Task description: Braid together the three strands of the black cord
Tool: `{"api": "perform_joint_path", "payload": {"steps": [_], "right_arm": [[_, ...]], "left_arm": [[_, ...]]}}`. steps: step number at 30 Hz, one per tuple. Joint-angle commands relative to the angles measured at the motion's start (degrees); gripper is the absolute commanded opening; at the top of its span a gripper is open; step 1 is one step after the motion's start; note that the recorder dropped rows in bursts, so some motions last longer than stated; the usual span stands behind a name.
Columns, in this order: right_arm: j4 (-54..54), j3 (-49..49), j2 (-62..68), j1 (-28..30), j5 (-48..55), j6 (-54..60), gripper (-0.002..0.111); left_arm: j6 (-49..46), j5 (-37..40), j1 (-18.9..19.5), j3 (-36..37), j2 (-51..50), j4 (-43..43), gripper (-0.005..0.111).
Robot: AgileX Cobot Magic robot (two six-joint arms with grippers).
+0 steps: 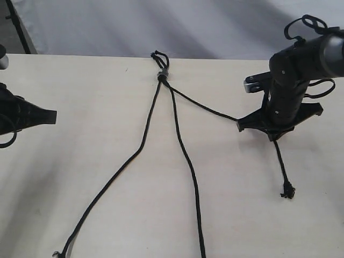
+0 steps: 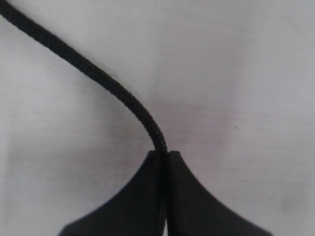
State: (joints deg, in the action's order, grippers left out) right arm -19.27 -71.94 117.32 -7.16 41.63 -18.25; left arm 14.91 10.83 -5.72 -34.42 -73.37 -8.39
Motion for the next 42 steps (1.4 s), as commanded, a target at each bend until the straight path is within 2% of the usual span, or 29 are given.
{"api": "perform_joint_path", "payload": {"steps": [1, 21, 23, 26, 27, 30, 31, 34, 37, 40, 42], "right_arm": [[0.2, 0.1, 0.8, 0.4, -0.8, 0.2, 0.000], [1.0, 0.1, 2.6, 0.3, -0.1, -4.4, 0.000], [1.0, 0.1, 2.6, 0.3, 0.1, -5.1, 0.008], [0.2, 0.1, 2.8, 0.3, 1.0, -7.9, 0.031], [-0.2, 0.1, 2.8, 0.3, 0.9, -8.2, 0.042], [-0.2, -0.5, 2.7, 0.3, 0.6, -7.9, 0.062], [-0.2, -1.0, 2.6, 0.3, 1.5, -7.0, 0.064], [-0.2, -2.6, 1.0, 0.3, 5.7, -5.4, 0.061], [-0.2, -3.6, -2.7, 0.3, 8.4, -4.7, 0.048], [-0.5, -3.6, -7.7, 0.3, 7.7, -4.7, 0.031], [-0.8, -3.6, -11.4, 0.3, 6.6, -4.7, 0.019]], "left_arm": [[-0.3, -0.3, -0.3, 0.1, 0.0, 0.1, 0.000], [-0.3, -0.1, -0.3, 0.1, 0.0, 0.1, 0.000], [-0.3, -0.1, -0.3, 0.1, 0.0, 0.1, 0.000], [-0.3, -0.1, -0.3, 0.1, 0.0, 0.1, 0.000], [-0.3, -0.1, -0.3, 0.1, 0.0, 0.1, 0.000], [-0.3, -0.1, -0.3, 0.1, 0.0, 0.1, 0.000], [-0.3, -0.2, -0.3, 0.1, 0.0, 0.3, 0.000], [0.5, -0.2, -0.3, 0.1, 0.0, 2.4, 0.000], [-1.0, 0.3, -1.2, -0.1, 0.0, 10.8, 0.000], [-3.5, 2.2, -5.4, -1.8, -0.2, 11.9, 0.000], [-3.5, 5.1, -10.2, -4.4, -1.4, 12.0, 0.000]]}}
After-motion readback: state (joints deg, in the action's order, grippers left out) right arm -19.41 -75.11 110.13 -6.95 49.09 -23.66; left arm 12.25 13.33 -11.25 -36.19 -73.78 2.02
